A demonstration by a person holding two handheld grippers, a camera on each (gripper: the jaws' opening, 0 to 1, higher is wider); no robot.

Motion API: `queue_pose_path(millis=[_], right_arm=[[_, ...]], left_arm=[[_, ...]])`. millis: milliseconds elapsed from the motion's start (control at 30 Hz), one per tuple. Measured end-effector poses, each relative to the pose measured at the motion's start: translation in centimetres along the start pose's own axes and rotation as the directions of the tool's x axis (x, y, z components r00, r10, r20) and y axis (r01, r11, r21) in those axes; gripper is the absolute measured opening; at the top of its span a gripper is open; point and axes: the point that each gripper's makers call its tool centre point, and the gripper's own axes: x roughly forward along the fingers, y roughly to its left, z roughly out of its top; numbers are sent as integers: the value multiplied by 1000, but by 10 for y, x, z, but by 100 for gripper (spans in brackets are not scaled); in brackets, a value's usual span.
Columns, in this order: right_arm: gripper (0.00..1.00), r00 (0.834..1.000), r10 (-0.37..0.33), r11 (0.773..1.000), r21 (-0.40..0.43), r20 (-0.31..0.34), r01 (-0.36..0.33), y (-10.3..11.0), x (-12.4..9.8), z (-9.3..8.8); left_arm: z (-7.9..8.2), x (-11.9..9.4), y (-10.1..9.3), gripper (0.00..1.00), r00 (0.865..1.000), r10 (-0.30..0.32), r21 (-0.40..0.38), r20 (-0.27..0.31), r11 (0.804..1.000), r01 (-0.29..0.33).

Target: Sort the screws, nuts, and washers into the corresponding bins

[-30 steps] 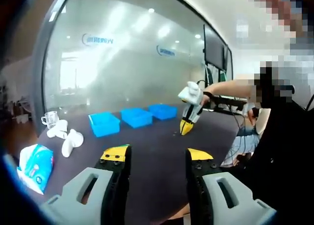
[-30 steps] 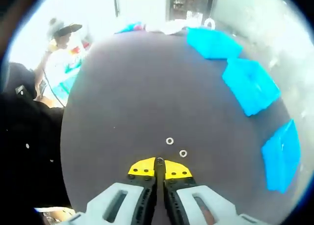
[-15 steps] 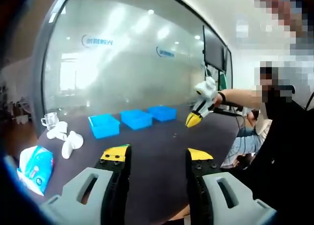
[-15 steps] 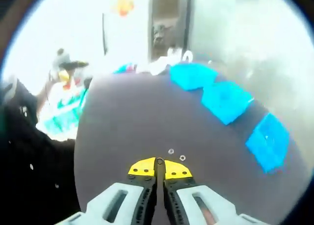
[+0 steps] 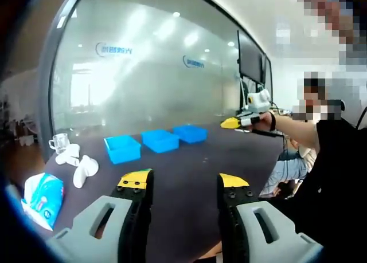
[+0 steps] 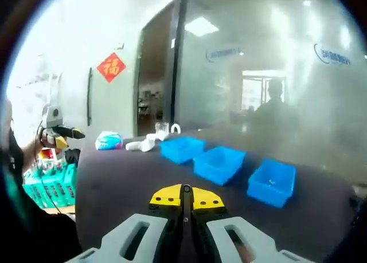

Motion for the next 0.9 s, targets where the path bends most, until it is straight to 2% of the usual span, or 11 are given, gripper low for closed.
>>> queue_pose_path(millis=[167, 267, 467, 700, 900], right_arm=[[1, 998, -46, 998, -32, 35, 47, 2, -5, -1], [1, 998, -48, 998, -33, 51, 50, 4, -4, 1], [1, 994, -52, 998, -29, 96, 55, 5, 4, 15], [1, 990, -50, 998, -35, 130, 55, -1, 27, 39], [1, 987, -61, 998, -25, 146, 66, -14, 59, 57]], left_arm=[[2, 1, 2, 43, 1000, 4, -7, 5, 1000, -3], [1, 1, 1, 43, 1000, 3, -5, 1, 1000, -3], [1, 2, 2, 43, 1000, 6, -4, -1, 1000, -6], [2, 0, 5, 43, 1000, 15, -4, 2, 1000, -15], [2, -1, 7, 43, 1000, 20, -5, 5, 1000, -20]])
